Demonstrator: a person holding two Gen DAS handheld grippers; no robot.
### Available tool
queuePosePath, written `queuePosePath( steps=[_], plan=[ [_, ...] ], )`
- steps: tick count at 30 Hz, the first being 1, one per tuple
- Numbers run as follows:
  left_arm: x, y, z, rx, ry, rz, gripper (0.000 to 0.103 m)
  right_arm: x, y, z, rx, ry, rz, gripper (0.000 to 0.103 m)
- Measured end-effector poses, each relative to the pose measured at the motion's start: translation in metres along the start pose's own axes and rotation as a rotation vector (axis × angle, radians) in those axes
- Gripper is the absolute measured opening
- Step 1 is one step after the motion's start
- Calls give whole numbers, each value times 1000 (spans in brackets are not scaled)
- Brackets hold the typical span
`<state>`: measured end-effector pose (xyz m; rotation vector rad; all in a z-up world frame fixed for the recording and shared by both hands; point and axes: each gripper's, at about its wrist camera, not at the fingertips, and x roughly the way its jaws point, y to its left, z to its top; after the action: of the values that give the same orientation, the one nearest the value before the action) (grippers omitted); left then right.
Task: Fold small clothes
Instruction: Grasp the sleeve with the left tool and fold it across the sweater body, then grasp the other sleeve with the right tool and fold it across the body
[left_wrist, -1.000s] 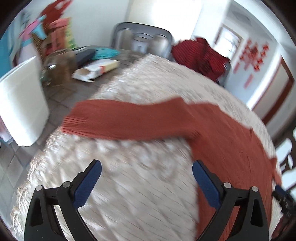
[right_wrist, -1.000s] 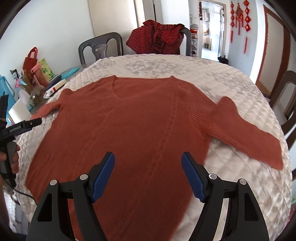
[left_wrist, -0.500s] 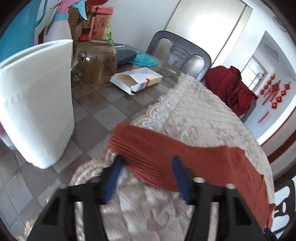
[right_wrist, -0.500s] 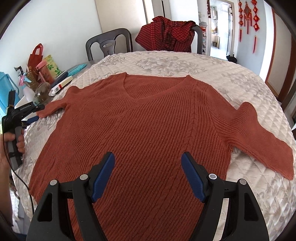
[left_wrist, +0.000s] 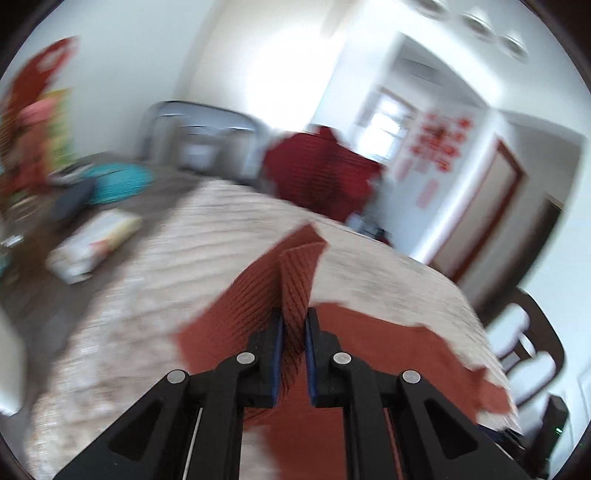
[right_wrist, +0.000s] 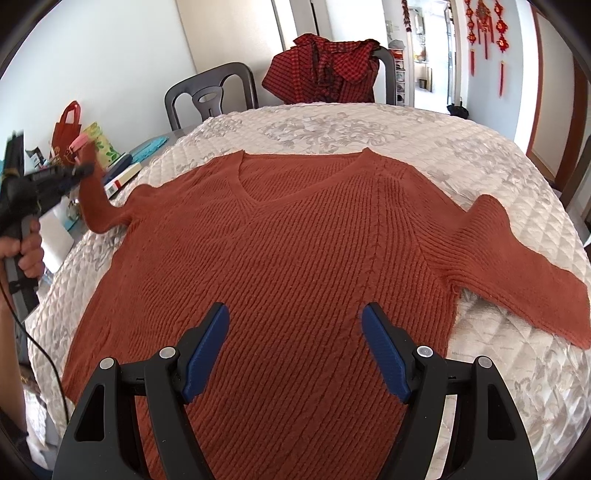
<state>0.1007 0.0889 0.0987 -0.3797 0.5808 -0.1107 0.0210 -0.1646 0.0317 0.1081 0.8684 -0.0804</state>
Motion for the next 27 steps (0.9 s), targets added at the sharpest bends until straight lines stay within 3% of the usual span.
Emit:
queuePosePath(
  steps=[3,6,10,11,12,14,17,20,23,27],
  plan=[
    [25,-48,-7,76,59,-121,12,-2,-4,-2,18,-1,1,75],
    [58,-82,-25,134,143,-193,13,-3,-9,-5,37,1,0,75],
    [91,-95,-52,149,284,-208,15,-5,-18,-6,71,6,13,75],
    [91,-94,-55,143,305,-212,22,-6,-20,-6,79,4,18,75],
    [87,-90,-57,133,308,-221,37,-7,-22,-6,89,-1,29,75],
    [68,-81,-55,121,264,-238,48,-8,-24,-3,103,-7,48,75],
    [40,-64,-42,130,167,-194,49,-5,-23,3,115,-16,79,75],
    [35,-33,-31,132,118,-56,49,0,-19,13,119,-18,108,74],
    [45,-5,-23,87,155,54,47,12,-14,27,119,-11,123,66],
    [66,14,-20,51,192,86,47,37,-12,49,133,18,161,58]
  ],
)
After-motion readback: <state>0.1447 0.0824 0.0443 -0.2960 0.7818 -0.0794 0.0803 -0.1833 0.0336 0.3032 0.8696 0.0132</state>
